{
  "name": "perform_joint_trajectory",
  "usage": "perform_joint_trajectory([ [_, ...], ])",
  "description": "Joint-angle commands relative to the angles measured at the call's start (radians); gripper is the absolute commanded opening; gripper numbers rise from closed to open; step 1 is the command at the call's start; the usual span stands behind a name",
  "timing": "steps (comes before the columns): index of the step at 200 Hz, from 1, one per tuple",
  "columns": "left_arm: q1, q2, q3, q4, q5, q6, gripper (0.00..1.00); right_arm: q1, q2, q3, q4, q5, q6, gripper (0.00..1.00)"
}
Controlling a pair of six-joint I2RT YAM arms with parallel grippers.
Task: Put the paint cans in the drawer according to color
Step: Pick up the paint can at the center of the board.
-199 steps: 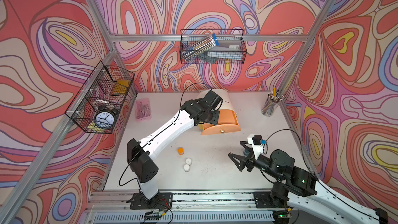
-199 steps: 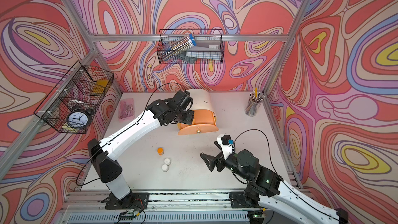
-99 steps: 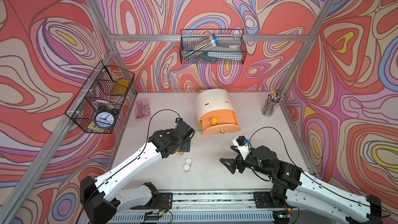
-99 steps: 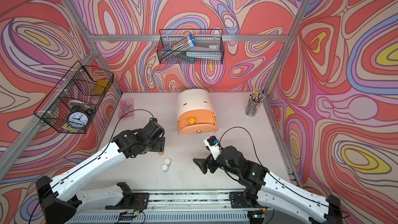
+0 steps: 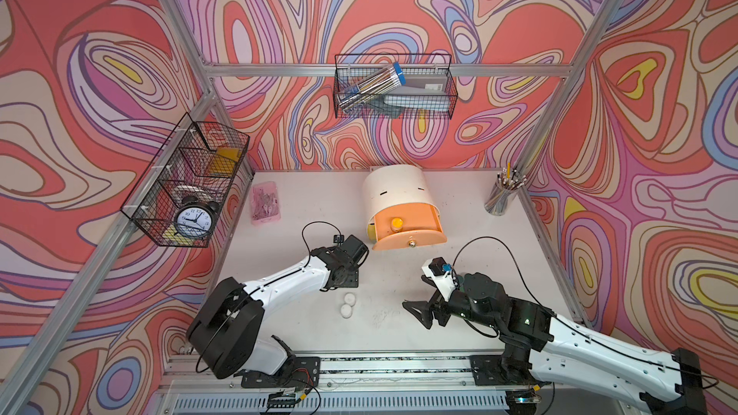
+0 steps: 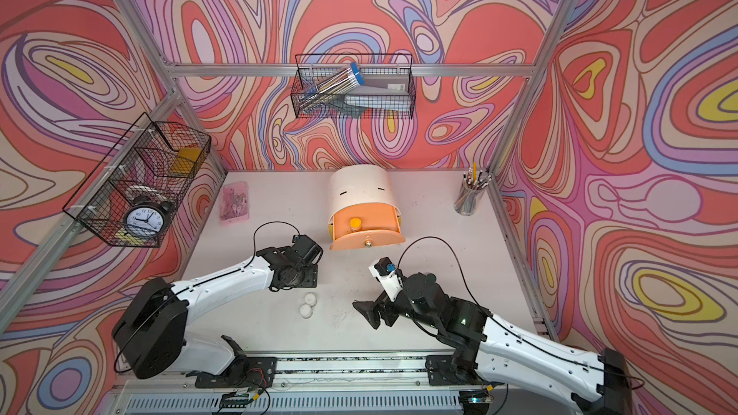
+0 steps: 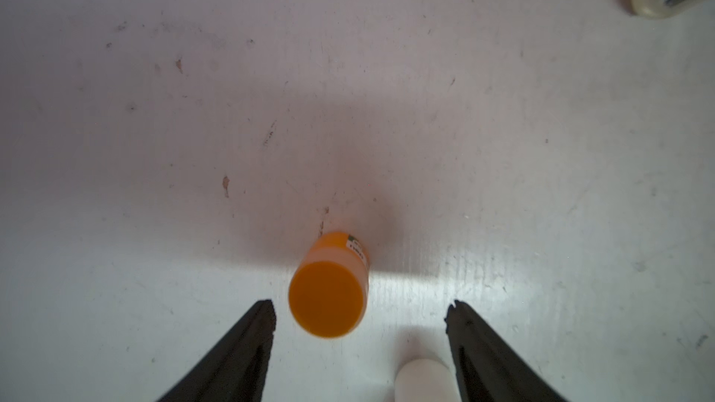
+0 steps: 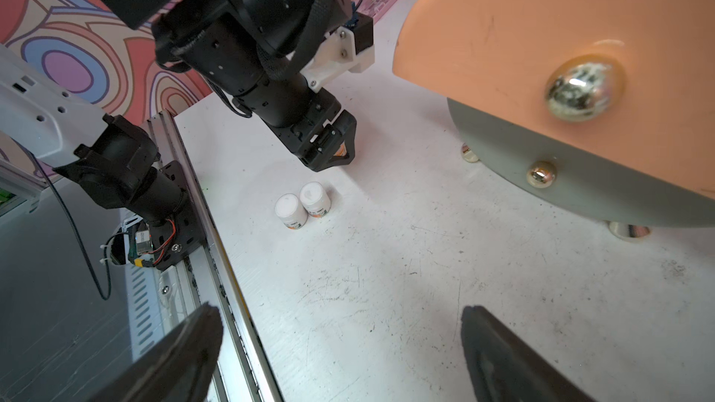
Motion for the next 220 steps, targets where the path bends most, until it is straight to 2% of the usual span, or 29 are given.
perform_joint_trajectory([
  [1, 0.004, 0.030, -0.002, 0.057, -0.011, 0.000, 0.70, 0.013, -0.016, 0.023, -0.005, 0.053, -0.008, 0.98],
  [49, 0.018, 0.050, -0.052, 0.102, -0.014, -0.012, 0.60, 0.020, -0.050, 0.019, 0.007, 0.117, -0.020, 0.98],
  [74, 0.021, 0.049, -0.072, 0.129, -0.022, -0.007, 0.43, 0.022, -0.055, 0.014, 0.007, 0.119, -0.017, 0.98],
  [99, 0.021, 0.015, -0.090, 0.156, -0.041, -0.003, 0.42, 0.023, -0.066, 0.014, -0.002, 0.120, -0.015, 0.98],
  [133, 0.022, -0.070, -0.124, 0.171, -0.079, 0.017, 0.35, 0.022, -0.069, 0.014, -0.005, 0.124, -0.013, 0.98],
  [162, 0.024, -0.086, -0.127, 0.158, -0.083, 0.030, 0.30, 0.023, -0.069, 0.014, -0.007, 0.125, -0.012, 0.98],
  [179, 0.023, -0.130, -0.094, 0.096, -0.091, 0.043, 0.25, 0.023, -0.071, 0.021, -0.016, 0.132, -0.016, 0.98],
  [199, 0.021, -0.270, -0.021, -0.043, -0.124, 0.084, 0.25, 0.023, -0.085, 0.058, -0.048, 0.184, -0.031, 0.98],
  [220, 0.022, -0.389, 0.125, -0.170, -0.114, 0.145, 0.27, 0.024, -0.107, 0.119, -0.075, 0.288, -0.047, 0.98],
])
